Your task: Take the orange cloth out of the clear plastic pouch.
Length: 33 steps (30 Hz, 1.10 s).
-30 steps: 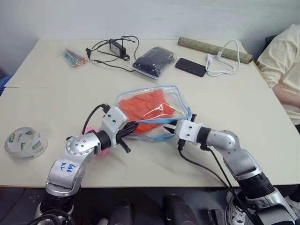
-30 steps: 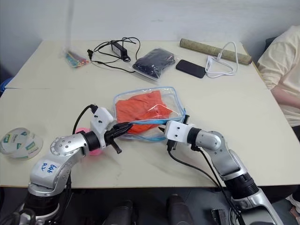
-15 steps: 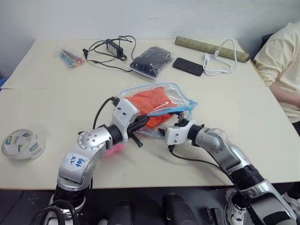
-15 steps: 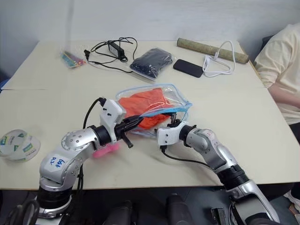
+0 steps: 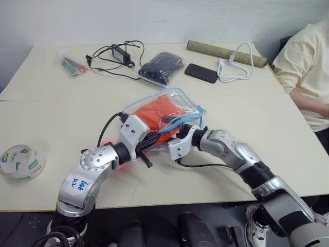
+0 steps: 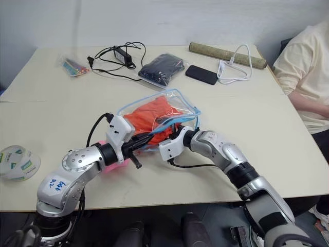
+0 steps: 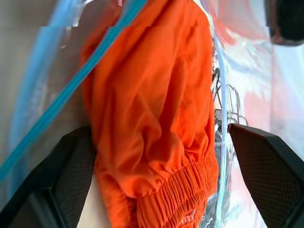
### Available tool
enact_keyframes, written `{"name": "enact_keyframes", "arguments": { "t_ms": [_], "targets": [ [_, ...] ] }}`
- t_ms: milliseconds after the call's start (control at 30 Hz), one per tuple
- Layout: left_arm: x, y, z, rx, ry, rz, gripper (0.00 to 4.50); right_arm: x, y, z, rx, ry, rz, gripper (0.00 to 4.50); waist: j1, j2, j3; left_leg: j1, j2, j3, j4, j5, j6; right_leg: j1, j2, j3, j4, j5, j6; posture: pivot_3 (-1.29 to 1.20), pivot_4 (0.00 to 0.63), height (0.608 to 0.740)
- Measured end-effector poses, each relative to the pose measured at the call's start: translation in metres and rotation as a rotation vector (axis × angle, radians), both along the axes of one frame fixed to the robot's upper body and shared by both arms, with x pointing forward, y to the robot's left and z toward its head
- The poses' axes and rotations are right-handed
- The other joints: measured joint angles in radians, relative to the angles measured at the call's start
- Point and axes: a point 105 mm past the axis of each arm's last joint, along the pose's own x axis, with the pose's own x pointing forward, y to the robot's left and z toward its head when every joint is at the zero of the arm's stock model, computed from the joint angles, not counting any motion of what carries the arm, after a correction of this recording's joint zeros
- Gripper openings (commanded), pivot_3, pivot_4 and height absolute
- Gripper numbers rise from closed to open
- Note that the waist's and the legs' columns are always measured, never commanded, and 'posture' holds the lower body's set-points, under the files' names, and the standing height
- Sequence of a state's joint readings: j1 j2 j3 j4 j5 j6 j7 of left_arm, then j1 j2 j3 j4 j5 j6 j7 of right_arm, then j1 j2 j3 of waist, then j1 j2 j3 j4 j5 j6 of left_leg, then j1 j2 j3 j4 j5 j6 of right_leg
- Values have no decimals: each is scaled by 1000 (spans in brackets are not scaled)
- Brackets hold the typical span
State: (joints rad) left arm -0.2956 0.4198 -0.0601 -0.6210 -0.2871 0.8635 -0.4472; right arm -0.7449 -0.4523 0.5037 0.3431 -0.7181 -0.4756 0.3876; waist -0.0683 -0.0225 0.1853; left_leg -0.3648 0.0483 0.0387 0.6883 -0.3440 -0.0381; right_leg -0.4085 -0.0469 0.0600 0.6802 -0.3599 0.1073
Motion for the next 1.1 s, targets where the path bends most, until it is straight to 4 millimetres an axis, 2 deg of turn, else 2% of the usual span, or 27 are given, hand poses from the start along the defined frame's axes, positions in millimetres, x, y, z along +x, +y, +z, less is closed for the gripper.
{"name": "enact_keyframes", "arguments": {
  "t_ms": [200,400,433,500,733,867,900,1100],
  "targets": [
    [-3,1,-3,2,6,1,0,8,15,-3,42,23,-3,4475,-17,-1,0,12,0,0,-4,0,0,13,0,0,-2,0,0,0,150,740],
    [-2,3,-2,4,5,9,0,12,27,-1,38,27,13,4475,-18,-1,0,13,0,-1,-4,0,0,13,0,0,-3,0,-1,0,150,740],
    [-2,3,-2,5,5,10,0,12,28,-1,33,28,18,4191,-18,-1,0,13,0,-1,-4,0,0,14,0,0,-3,0,-1,0,150,740],
    [-2,3,-3,5,6,10,0,12,28,-4,29,36,21,3900,-18,-1,0,13,0,-1,-4,0,0,14,0,0,-3,0,-1,0,150,740],
    [-4,5,-7,13,22,16,0,16,27,-17,40,109,-1,1604,-19,-1,0,12,0,-1,-4,0,0,14,0,1,-4,0,-1,0,150,740],
    [-4,6,-5,9,17,22,0,17,28,-17,63,135,-4,200,-19,-1,0,12,1,-2,-5,0,-1,14,0,1,-6,0,-1,0,150,740],
    [-5,6,-4,8,9,21,0,17,28,-15,72,138,-3,22,-20,-1,0,12,1,-2,-6,0,-1,14,0,1,-6,0,-1,0,150,740],
    [-5,5,-3,4,2,20,0,14,21,-14,55,140,6,22,-18,-1,0,11,0,-2,-6,0,-1,14,-1,1,-8,0,-1,0,150,740]
  ]
}}
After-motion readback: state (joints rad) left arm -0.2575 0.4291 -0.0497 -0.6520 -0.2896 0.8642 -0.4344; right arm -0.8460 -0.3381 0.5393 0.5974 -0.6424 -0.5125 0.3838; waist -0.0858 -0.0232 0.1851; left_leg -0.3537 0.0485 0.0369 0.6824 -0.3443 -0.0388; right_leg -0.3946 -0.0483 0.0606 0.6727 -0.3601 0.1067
